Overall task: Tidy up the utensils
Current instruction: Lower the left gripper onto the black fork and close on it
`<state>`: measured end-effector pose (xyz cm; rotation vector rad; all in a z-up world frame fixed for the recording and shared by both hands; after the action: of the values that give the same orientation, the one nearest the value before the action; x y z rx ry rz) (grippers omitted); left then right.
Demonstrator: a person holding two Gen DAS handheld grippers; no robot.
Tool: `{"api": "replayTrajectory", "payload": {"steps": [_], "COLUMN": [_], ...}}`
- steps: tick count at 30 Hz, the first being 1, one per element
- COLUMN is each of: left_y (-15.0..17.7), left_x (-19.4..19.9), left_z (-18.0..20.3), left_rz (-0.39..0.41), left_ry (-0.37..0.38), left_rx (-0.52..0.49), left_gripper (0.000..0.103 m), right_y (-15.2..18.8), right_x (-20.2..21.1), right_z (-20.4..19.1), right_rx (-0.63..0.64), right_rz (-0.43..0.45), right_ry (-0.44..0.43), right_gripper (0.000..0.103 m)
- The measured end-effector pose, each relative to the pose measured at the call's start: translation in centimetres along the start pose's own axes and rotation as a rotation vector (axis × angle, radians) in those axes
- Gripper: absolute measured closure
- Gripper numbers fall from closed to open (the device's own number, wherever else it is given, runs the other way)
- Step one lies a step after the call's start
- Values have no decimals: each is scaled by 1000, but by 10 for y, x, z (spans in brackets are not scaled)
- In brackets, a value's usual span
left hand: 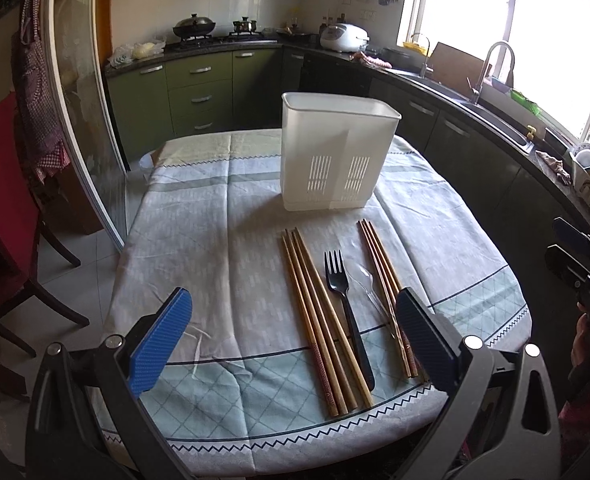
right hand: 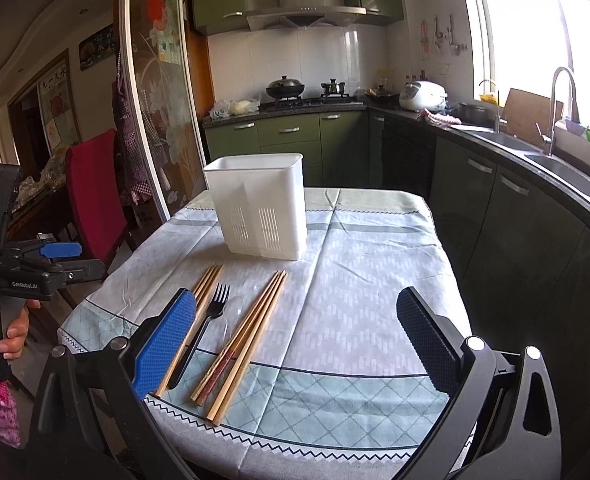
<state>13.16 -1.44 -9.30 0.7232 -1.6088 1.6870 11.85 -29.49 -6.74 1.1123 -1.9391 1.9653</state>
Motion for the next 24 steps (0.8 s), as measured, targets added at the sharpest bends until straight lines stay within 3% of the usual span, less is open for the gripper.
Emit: {"api": "replayTrajectory", "payload": {"steps": [8, 14, 15, 19, 24], "left_y": [-3, 5, 6, 11, 11], "left_x": [-69, -113, -118, -135, -151], "left_z": [42, 56, 58, 63, 66], "left_rz": [-233, -420, -443, -516, -554], "left_ry": [75, 143, 150, 134, 101], "left_rx": [-65, 18, 35, 64, 61], "left_gripper": [6, 7, 10, 38, 50], "right_y": [-8, -2, 0, 6, 10], "right_x": [-40, -47, -47, -47, -47], "right_z": [36, 49, 50, 54, 58], "right_rx": [-120, -149, -147, -151, -166], "right_rz": [-155, -190, -193, -204, -209], "right_ry": [-69, -89, -91, -101, -114], "right_gripper": [4, 4, 4, 4, 4]}}
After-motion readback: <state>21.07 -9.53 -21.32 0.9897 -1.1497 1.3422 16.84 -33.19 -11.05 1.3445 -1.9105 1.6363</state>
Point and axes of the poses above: each gripper's, at about its wrist camera, not at the fingertips, and x roughly against the way its jaws point, z to its right, y to its underside, the point moved 6 cm from there along -x, roughly the way its jaws point, and after that the axes turned 4 degrees about -z, right-handed, at the moved point
